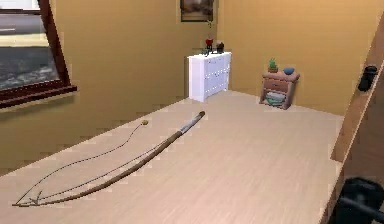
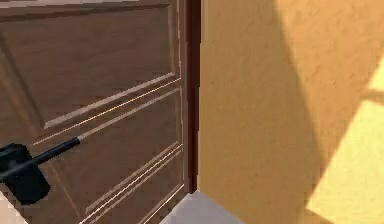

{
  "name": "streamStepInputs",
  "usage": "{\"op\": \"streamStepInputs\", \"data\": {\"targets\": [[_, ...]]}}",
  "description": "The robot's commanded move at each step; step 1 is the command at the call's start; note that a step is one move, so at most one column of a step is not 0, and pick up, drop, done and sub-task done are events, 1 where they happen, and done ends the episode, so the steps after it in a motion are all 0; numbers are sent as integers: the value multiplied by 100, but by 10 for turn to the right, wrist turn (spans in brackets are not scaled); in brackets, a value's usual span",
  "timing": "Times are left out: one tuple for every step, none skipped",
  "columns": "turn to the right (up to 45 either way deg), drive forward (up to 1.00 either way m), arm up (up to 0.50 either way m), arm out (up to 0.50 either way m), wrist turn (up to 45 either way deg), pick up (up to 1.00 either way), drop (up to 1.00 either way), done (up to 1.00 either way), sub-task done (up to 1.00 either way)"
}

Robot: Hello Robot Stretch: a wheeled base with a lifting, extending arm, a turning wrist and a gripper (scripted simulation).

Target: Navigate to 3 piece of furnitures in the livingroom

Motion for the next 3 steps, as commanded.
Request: {"op": "streamStepInputs", "data": {"targets": [[0, 40, 0, 0, 0, 0, 0, 0, 0], [150, 0, 0, 0, 0, 0, 0, 0, 0], [0, 75, 0, 0, 0, 0, 0, 0, 0]]}}
